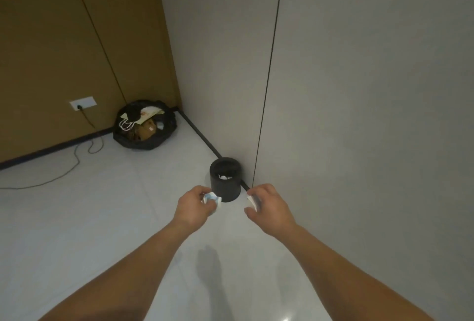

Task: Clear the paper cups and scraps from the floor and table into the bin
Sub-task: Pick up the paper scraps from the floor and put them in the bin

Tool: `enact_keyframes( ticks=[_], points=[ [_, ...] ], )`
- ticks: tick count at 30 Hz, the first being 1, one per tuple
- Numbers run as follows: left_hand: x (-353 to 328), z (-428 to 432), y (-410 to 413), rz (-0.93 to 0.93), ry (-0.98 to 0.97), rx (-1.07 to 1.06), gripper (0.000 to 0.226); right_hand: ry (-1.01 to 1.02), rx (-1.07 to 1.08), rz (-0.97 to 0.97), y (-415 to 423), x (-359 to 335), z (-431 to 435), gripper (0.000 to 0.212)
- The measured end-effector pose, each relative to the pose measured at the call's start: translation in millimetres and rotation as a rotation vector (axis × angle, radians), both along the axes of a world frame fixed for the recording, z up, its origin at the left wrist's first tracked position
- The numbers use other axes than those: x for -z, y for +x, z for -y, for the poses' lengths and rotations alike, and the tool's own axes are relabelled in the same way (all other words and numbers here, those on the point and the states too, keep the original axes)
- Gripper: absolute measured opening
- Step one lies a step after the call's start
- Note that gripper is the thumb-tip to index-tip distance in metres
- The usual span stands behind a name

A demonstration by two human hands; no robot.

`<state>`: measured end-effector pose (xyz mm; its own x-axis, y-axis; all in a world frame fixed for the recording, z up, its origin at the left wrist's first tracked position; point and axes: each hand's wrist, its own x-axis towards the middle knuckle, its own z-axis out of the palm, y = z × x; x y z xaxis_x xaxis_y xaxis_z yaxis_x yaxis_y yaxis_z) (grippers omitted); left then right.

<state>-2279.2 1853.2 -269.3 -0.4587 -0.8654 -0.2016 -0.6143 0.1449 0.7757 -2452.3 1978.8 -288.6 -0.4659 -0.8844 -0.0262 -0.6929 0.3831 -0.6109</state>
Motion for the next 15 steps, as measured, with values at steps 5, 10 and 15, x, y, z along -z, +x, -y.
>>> enact_keyframes(
  ticks=[5,10,15],
  points=[
    [15,71,-18,0.016,0.031,-0.036,0.036,0.049,-0.053,0.012,-23,11,83,0.045],
    [37,170,-47,-0.001,0.088,-0.024,0.037,0.092,-0.063,0.002,-45,29,177,0.045],
    [44,269,-81,0.011,0.138,0.068,0.039,0.133,0.002,0.001,-67,35,257,0.043]
  ],
)
